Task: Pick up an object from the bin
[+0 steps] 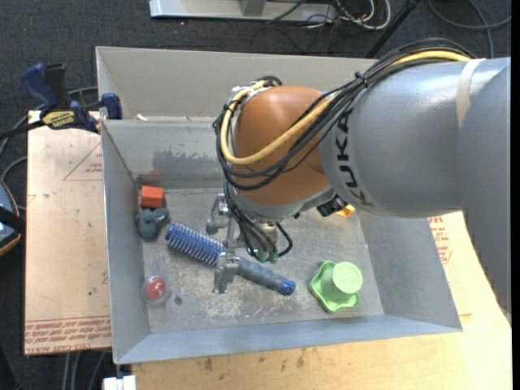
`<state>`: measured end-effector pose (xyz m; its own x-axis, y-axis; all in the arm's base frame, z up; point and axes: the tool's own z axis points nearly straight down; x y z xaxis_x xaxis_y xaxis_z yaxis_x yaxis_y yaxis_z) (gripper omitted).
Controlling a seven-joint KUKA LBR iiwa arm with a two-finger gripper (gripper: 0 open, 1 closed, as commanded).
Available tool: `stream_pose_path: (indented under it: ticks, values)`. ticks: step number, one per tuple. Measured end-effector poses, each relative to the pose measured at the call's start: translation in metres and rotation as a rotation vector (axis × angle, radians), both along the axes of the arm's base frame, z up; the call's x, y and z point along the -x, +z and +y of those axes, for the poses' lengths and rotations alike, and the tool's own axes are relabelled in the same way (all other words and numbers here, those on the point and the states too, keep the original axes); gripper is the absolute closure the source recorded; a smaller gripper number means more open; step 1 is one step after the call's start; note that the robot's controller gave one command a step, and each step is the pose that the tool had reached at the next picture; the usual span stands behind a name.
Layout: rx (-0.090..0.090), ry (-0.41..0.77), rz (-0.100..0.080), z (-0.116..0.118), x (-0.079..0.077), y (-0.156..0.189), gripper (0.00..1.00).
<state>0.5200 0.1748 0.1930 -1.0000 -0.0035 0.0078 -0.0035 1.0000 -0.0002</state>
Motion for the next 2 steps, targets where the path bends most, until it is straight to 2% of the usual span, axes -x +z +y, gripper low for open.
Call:
stream_pose_path:
  ticks: [1, 2]
  values:
    - [-0.003, 0.008, -0.011, -0.0499, -0.0331, -0.1155, 0.0]
    - [-0.003, 0.01, -0.012, -0.0488, -0.0335, -0.1123, 1.0]
